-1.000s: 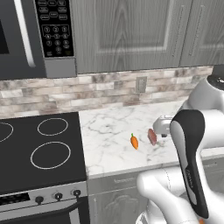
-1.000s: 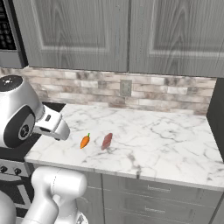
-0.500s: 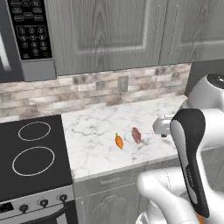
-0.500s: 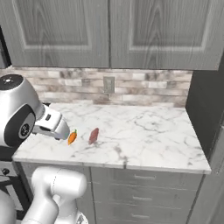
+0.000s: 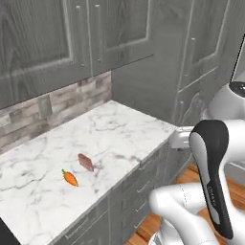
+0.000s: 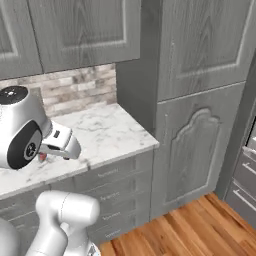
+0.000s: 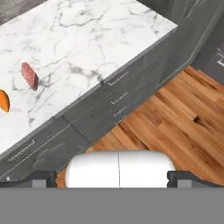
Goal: Open the fridge, remove the orange, carrot, and steak, and place them on any counter.
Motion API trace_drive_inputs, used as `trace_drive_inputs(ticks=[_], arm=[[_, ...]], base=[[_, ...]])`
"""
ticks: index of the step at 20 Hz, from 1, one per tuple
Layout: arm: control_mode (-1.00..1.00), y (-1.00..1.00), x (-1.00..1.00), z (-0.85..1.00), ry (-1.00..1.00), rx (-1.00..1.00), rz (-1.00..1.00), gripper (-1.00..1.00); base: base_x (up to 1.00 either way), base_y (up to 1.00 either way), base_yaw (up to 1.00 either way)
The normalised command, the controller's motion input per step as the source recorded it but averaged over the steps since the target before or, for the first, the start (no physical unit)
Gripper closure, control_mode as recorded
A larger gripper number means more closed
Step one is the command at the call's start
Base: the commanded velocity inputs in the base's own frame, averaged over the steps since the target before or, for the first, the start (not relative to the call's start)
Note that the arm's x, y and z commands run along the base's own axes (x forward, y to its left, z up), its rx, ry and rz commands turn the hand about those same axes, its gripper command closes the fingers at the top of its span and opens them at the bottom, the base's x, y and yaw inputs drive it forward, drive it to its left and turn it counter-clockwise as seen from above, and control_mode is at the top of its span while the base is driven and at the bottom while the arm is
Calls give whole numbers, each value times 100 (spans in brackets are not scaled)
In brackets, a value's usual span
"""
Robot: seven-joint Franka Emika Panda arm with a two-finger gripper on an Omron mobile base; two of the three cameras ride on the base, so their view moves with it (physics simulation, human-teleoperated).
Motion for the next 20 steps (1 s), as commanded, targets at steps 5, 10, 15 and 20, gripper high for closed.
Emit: trace_drive_inputs(ticks=[5, 10, 15, 20], arm=[[100, 0, 0, 0, 0, 0, 0, -100], [100, 0, 0, 0, 0, 0, 0, -100], [100, 0, 0, 0, 0, 0, 0, -100], [100, 0, 0, 0, 0, 0, 0, -100]], base=[[0, -7, -95], [0, -20, -91], [9, -14, -81], [34, 8, -46]])
